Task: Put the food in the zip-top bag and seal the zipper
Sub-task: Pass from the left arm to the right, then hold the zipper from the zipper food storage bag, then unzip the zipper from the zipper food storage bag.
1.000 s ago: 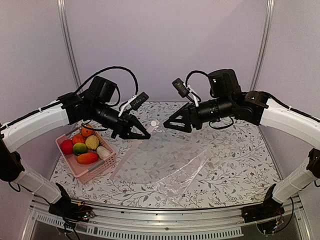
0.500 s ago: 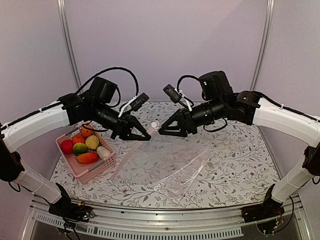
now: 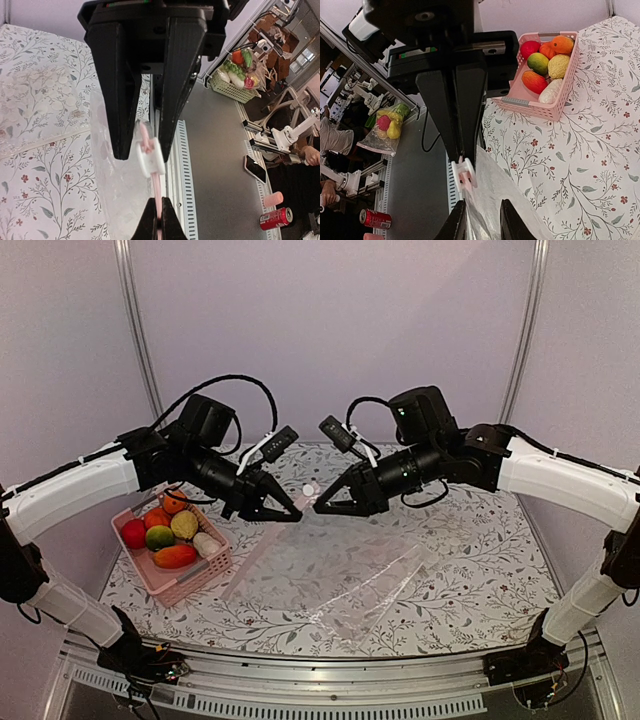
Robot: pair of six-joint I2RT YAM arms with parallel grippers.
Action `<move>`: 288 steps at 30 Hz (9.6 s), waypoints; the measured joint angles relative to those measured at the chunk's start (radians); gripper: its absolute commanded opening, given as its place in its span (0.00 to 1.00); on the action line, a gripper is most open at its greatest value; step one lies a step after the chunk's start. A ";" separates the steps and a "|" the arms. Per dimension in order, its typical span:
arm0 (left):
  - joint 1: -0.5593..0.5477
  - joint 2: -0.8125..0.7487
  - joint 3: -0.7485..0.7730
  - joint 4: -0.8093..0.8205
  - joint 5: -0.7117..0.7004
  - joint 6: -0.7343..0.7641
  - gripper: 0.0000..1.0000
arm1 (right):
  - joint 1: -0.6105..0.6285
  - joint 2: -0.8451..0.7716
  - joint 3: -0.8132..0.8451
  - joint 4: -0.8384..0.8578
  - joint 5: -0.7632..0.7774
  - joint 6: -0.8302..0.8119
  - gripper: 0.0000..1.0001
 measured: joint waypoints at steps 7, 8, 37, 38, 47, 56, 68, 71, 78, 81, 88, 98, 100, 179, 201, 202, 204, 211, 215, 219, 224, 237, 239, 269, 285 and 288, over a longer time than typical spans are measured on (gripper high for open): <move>0.000 0.000 0.000 0.006 -0.001 0.000 0.00 | 0.000 0.000 0.000 0.024 -0.008 0.013 0.21; 0.000 0.000 0.000 0.006 -0.001 0.000 0.00 | 0.000 0.000 0.000 0.026 -0.008 0.014 0.19; 0.000 -0.033 0.012 0.161 -0.171 -0.126 0.61 | 0.006 -0.001 -0.004 0.043 0.001 0.028 0.00; 0.000 -0.033 0.015 0.170 -0.169 -0.128 0.60 | 0.006 -0.002 -0.006 0.043 0.002 0.028 0.00; -0.012 -0.024 0.018 0.193 -0.140 -0.145 0.56 | 0.006 -0.007 -0.016 0.043 0.019 0.025 0.00; -0.019 -0.008 0.018 0.193 -0.126 -0.147 0.37 | 0.006 -0.007 -0.016 0.043 0.020 0.025 0.00; -0.020 -0.006 0.018 0.193 -0.123 -0.148 0.18 | 0.006 -0.007 -0.016 0.043 0.023 0.025 0.00; -0.020 -0.006 0.017 0.193 -0.124 -0.145 0.09 | 0.006 -0.007 -0.016 0.043 0.029 0.025 0.00; -0.020 -0.006 0.017 0.193 -0.126 -0.146 0.00 | 0.006 -0.007 -0.016 0.040 0.050 0.025 0.00; -0.020 -0.006 0.017 0.193 -0.128 -0.146 0.00 | 0.007 -0.007 -0.016 0.040 0.059 0.025 0.00; -0.020 -0.006 0.017 0.191 -0.145 -0.138 0.00 | 0.007 -0.007 -0.016 0.041 0.084 0.026 0.00; -0.020 -0.006 0.017 0.183 -0.181 -0.108 0.00 | 0.008 -0.024 -0.023 0.043 0.130 0.037 0.00; -0.020 -0.006 0.017 0.181 -0.185 -0.101 0.00 | 0.008 -0.026 -0.023 0.043 0.136 0.041 0.00; -0.020 -0.006 0.017 0.121 -0.313 -0.044 0.00 | -0.026 -0.063 -0.036 0.047 0.420 0.151 0.00; -0.020 -0.006 0.017 0.121 -0.317 -0.044 0.00 | -0.060 -0.090 -0.036 0.042 0.513 0.155 0.00; -0.020 -0.006 0.017 0.121 -0.317 -0.044 0.00 | -0.062 -0.093 -0.036 0.041 0.518 0.155 0.00; -0.020 -0.006 0.017 0.121 -0.317 -0.044 0.00 | -0.067 -0.095 -0.036 0.040 0.525 0.155 0.00; -0.020 -0.006 0.017 0.121 -0.317 -0.044 0.00 | -0.078 -0.096 -0.036 0.039 0.544 0.156 0.00; -0.020 -0.006 0.017 0.121 -0.317 -0.044 0.00 | -0.085 -0.096 -0.036 0.039 0.552 0.156 0.00; -0.020 -0.006 0.017 0.121 -0.317 -0.044 0.00 | -0.089 -0.096 -0.036 0.039 0.559 0.156 0.00; -0.020 -0.006 0.017 0.121 -0.318 -0.043 0.00 | -0.098 -0.096 -0.036 0.039 0.567 0.156 0.00; -0.020 -0.006 0.017 0.116 -0.319 -0.039 0.00 | -0.137 -0.119 -0.036 0.032 0.594 0.151 0.00; -0.020 -0.006 0.017 0.115 -0.320 -0.037 0.00 | -0.141 -0.119 -0.036 0.031 0.596 0.148 0.00; -0.020 -0.006 0.017 0.084 -0.341 -0.025 0.00 | -0.185 -0.187 -0.036 0.008 0.679 0.107 0.00; -0.020 -0.006 0.017 0.057 -0.369 -0.004 0.00 | -0.187 -0.203 -0.036 -0.010 0.713 0.099 0.00; -0.020 -0.006 0.017 0.047 -0.376 0.002 0.00 | -0.188 -0.209 -0.036 -0.011 0.718 0.097 0.00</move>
